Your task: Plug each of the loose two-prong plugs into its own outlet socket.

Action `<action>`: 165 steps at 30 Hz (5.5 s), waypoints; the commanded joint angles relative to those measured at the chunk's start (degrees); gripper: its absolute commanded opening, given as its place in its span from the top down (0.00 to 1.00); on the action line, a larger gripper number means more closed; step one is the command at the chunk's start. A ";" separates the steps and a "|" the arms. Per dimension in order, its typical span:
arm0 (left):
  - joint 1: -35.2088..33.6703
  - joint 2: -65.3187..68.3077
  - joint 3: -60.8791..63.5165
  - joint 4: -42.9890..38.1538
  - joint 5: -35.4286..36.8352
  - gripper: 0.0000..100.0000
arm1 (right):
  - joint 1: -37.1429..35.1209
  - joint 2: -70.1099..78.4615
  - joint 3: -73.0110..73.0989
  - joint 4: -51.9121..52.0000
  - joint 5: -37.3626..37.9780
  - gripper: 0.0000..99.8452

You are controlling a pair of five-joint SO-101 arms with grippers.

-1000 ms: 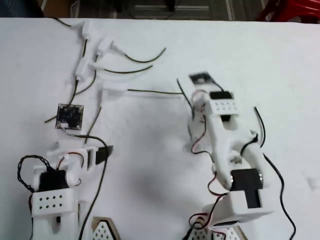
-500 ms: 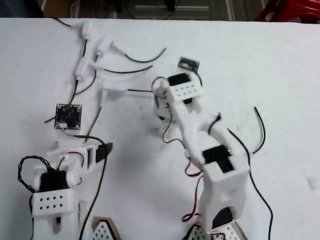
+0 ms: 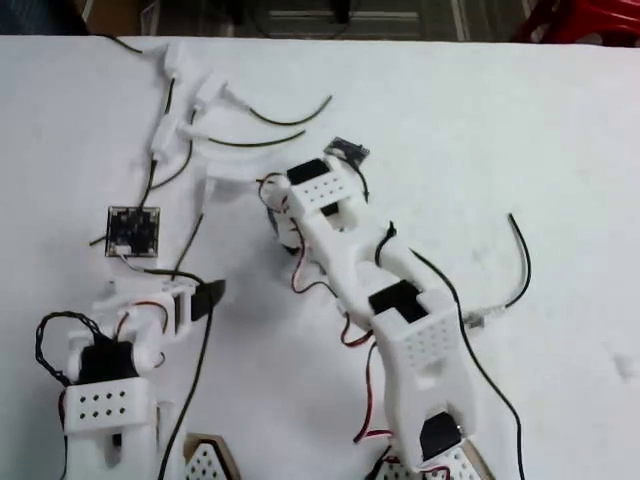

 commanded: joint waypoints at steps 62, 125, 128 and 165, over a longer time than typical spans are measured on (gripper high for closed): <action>-0.31 -0.75 0.26 -1.23 0.62 0.61 | 39.08 -12.26 7.12 17.54 26.90 0.94; -0.22 -0.75 0.18 -1.23 0.53 0.61 | 10.51 -37.14 45.27 0.13 50.11 0.81; -0.22 -0.75 0.18 -1.23 0.53 0.61 | 9.80 -32.66 45.10 -3.21 46.07 0.81; -0.22 -0.75 0.18 -1.23 0.53 0.61 | 5.23 -24.48 31.47 1.01 40.00 0.86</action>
